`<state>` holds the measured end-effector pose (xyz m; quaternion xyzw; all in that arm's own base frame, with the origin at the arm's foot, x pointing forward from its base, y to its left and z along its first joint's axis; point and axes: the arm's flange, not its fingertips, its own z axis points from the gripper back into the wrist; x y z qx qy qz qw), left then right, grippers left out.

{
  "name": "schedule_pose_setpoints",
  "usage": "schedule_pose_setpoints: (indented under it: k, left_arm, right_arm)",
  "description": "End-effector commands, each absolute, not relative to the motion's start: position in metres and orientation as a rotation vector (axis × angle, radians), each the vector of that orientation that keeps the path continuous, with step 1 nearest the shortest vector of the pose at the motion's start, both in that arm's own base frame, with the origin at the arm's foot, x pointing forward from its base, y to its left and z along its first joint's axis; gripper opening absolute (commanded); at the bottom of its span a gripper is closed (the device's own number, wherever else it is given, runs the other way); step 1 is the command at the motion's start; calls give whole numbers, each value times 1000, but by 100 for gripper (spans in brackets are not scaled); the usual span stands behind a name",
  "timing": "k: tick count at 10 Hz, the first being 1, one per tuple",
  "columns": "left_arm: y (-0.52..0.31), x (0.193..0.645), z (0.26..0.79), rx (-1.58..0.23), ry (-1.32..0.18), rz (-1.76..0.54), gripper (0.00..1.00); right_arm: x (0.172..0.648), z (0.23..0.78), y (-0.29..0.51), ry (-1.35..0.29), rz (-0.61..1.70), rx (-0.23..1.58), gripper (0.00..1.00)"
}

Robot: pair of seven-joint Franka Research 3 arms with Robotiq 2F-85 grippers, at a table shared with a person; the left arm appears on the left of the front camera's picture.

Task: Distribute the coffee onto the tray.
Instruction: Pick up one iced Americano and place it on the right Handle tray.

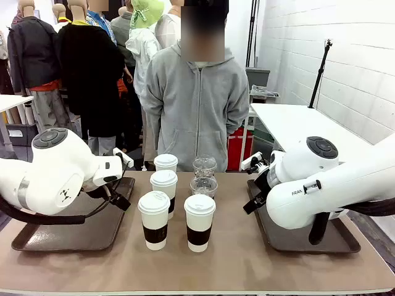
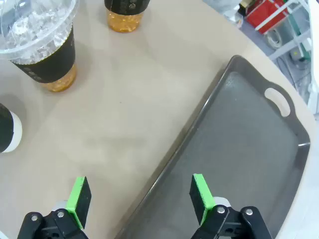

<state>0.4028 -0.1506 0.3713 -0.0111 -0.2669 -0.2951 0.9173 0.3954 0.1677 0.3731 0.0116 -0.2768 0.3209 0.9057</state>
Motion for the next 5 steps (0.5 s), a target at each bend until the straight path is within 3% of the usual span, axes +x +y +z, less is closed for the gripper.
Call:
schedule_pose_setpoints:
  k: [1,5]
  left_arm:
    - [-151,403,371,-23,-549,-607,100]
    - [-151,403,371,-23,-549,-607,100]
  right_arm:
    - [395,373,168,-572,663,24,100]
    - [395,373,168,-572,663,24,100]
